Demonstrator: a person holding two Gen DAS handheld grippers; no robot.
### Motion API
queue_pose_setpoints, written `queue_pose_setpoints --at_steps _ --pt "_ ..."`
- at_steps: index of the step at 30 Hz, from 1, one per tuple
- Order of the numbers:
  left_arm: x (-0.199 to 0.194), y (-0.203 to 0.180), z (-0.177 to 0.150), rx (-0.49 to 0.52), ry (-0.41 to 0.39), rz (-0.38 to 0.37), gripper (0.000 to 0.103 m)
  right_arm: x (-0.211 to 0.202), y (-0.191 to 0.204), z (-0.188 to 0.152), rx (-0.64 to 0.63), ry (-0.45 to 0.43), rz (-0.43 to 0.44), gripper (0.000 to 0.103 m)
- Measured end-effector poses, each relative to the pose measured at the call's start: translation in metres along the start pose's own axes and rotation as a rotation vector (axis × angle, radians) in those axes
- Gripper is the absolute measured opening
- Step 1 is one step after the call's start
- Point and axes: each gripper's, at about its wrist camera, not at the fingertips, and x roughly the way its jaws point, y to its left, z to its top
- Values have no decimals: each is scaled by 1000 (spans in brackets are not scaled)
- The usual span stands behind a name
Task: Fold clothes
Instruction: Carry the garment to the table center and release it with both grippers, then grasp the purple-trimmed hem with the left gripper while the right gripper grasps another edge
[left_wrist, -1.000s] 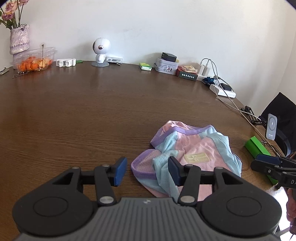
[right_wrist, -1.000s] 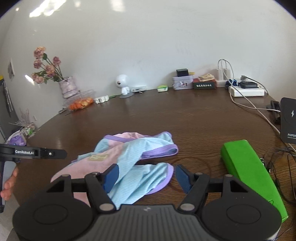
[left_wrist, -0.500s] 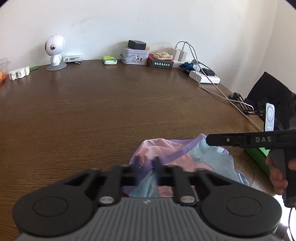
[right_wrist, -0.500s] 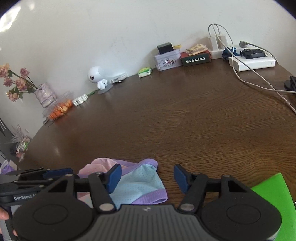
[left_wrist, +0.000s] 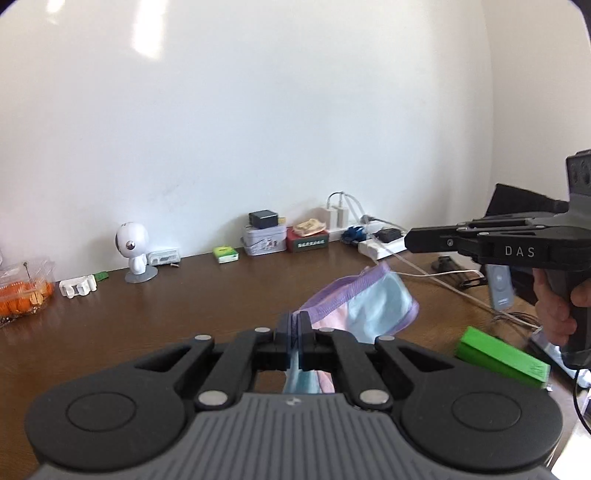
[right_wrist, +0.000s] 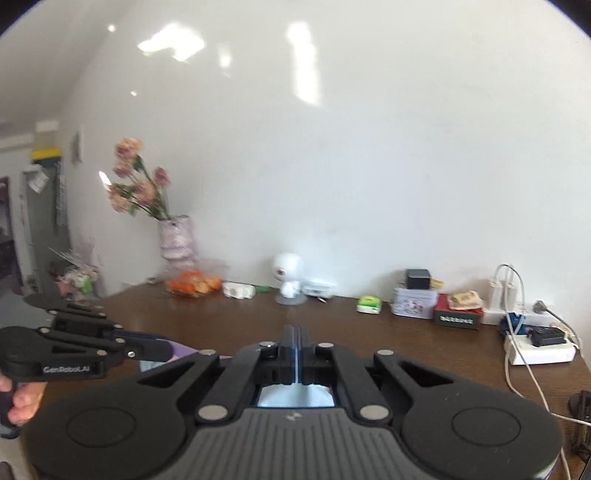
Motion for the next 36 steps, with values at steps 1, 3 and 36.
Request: queue_pose_setpoints --at_steps 1,3,36 --pt "-11 -9 -12 -15 26 -7 2 -15 1 -9 17 20 49 0" --pt "-20 -30 -47 -28 113 6 2 -36 4 -46 51 112 106 0" --pt "-19 -11 -120 -284 250 21 54 41 34 -82 56 269 34 58"
